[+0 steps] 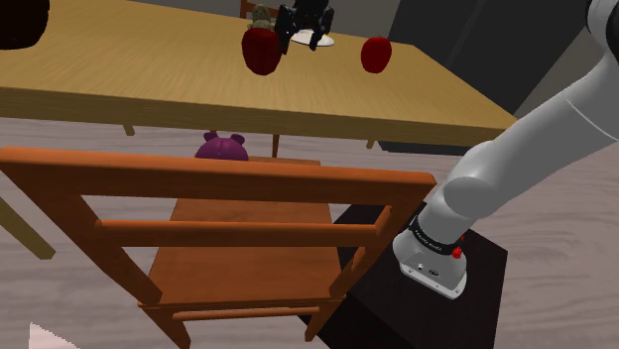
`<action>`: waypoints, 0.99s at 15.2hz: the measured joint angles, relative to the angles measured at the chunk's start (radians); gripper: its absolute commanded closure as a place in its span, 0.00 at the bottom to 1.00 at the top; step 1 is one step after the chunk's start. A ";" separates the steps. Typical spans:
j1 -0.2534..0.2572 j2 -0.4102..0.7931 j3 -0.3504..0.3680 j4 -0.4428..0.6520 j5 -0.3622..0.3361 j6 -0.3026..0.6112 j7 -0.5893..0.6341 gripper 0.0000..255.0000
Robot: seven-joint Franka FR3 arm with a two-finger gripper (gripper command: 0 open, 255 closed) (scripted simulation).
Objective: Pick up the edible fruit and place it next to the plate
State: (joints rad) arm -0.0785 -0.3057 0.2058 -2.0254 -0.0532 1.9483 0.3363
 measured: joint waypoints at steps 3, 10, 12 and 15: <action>-0.016 0.102 0.029 0.129 -0.055 0.006 0.078 0.00; -0.026 0.309 0.064 0.408 -0.201 -0.004 0.233 0.00; -0.028 0.323 0.062 0.412 -0.212 0.011 0.244 0.00; -0.031 0.335 0.059 0.393 -0.218 0.043 0.249 0.00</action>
State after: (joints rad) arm -0.1095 0.0293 0.2645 -1.6322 -0.2717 1.9911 0.5853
